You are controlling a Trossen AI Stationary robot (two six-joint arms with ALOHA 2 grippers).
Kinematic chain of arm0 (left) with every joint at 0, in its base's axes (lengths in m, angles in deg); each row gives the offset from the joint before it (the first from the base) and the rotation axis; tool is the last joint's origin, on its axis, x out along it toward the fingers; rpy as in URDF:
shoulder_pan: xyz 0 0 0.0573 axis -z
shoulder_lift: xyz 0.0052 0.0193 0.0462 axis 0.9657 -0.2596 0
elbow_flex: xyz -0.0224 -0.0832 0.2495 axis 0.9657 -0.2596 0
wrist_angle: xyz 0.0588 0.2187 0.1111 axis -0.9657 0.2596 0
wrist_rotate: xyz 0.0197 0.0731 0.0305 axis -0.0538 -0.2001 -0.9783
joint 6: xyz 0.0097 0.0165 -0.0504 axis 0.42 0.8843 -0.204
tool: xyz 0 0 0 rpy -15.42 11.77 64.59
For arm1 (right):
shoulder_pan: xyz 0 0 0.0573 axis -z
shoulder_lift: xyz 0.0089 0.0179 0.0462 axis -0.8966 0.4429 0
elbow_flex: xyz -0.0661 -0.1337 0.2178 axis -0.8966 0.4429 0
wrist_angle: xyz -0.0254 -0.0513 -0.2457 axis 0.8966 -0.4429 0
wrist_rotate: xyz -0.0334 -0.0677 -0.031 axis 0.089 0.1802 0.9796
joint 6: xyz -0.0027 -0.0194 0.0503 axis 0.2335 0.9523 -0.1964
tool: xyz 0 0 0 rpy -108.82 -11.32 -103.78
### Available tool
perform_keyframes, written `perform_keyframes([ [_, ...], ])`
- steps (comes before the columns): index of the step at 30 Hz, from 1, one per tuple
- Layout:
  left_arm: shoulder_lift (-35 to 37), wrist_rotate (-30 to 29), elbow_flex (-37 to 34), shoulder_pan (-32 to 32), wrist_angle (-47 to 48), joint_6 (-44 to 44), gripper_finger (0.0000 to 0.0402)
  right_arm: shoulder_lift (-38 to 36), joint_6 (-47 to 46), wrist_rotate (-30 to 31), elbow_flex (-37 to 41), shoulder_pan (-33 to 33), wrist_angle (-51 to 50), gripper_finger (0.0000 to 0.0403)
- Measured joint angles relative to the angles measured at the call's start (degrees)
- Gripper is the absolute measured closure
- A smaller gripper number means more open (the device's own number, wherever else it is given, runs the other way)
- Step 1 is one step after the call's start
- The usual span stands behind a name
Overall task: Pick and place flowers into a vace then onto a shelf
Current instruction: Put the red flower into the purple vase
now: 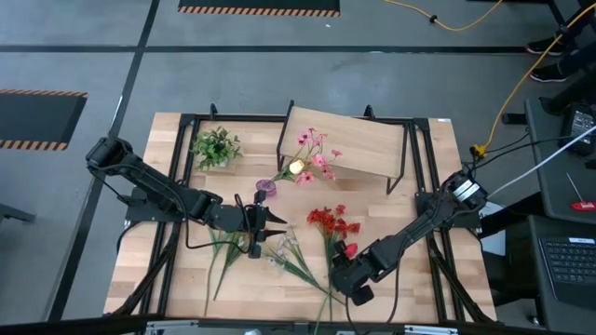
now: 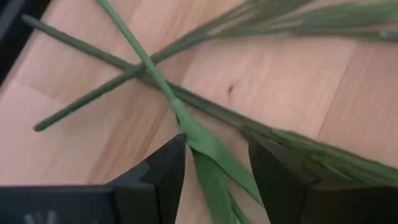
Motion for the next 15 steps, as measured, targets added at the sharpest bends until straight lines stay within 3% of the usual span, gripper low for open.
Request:
perform_keyframes([
  [9,0.0,0.0,0.0,0.0,0.0,0.0,0.0295,0.2,-0.8,0.0,0.0,0.2,-0.9,0.0225],
  [15,0.0,0.0,0.0,-0.1,0.1,0.0,0.0295,0.7,-0.8,-0.1,-0.1,0.2,-0.8,0.0262],
])
